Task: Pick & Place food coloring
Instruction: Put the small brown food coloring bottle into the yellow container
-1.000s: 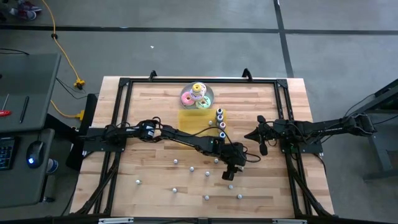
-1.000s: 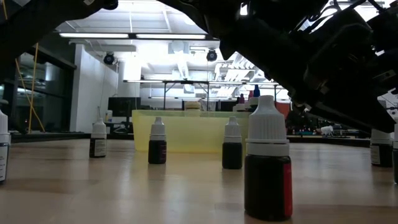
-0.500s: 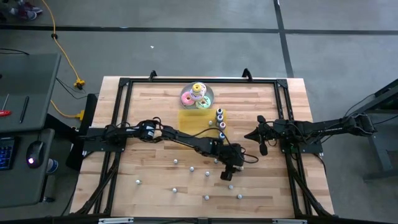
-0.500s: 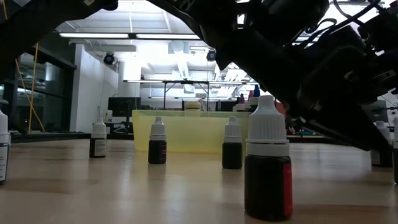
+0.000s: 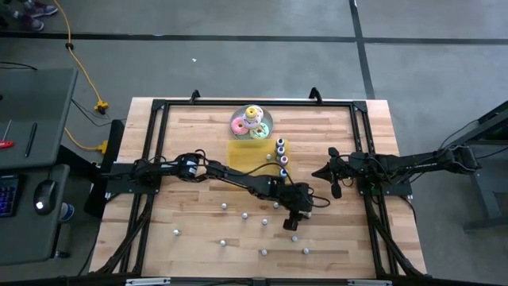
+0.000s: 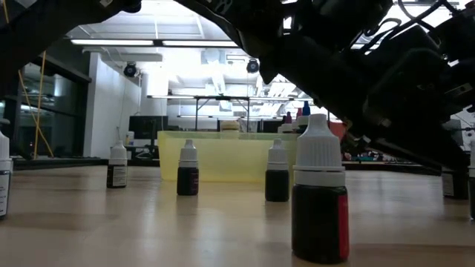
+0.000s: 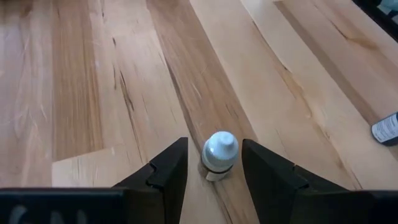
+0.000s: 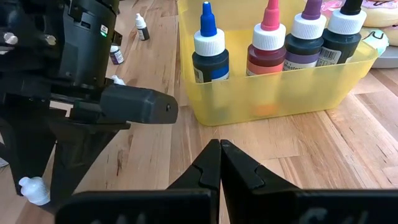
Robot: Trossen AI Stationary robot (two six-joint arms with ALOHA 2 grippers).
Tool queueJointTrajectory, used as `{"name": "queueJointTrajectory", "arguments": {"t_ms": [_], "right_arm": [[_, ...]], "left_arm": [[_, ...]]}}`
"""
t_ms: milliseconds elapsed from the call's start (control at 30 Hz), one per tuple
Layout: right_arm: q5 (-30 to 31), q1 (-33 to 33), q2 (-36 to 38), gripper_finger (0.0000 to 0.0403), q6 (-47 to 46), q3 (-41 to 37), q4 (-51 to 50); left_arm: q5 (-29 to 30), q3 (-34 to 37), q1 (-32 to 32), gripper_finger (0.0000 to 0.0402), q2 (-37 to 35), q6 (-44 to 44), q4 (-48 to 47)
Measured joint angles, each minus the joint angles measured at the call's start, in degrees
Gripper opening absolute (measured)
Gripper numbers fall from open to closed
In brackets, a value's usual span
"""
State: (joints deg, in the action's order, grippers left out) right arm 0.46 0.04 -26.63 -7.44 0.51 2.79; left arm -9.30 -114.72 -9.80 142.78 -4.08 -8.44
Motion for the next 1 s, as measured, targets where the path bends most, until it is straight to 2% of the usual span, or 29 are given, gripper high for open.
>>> {"name": "queueJointTrajectory", "arguments": {"t_ms": [333, 733, 1000], "right_arm": [[0.00, -0.01, 0.00, 0.0000, 0.00, 0.00, -0.02], [0.00, 0.00, 0.01, 0.0000, 0.00, 0.00, -0.02], [0.01, 0.00, 0.01, 0.0000, 0.00, 0.00, -0.02]], "left_arm": [[-0.04, 0.00, 0.00, 0.0143, 0.00, -0.02, 0.27], [-0.88, 0.00, 0.02, 0.0043, -0.02, -0.15, 0.29], [-2.30, 0.20, 0.02, 0.0038, -1.16, -0.15, -0.63]]}}
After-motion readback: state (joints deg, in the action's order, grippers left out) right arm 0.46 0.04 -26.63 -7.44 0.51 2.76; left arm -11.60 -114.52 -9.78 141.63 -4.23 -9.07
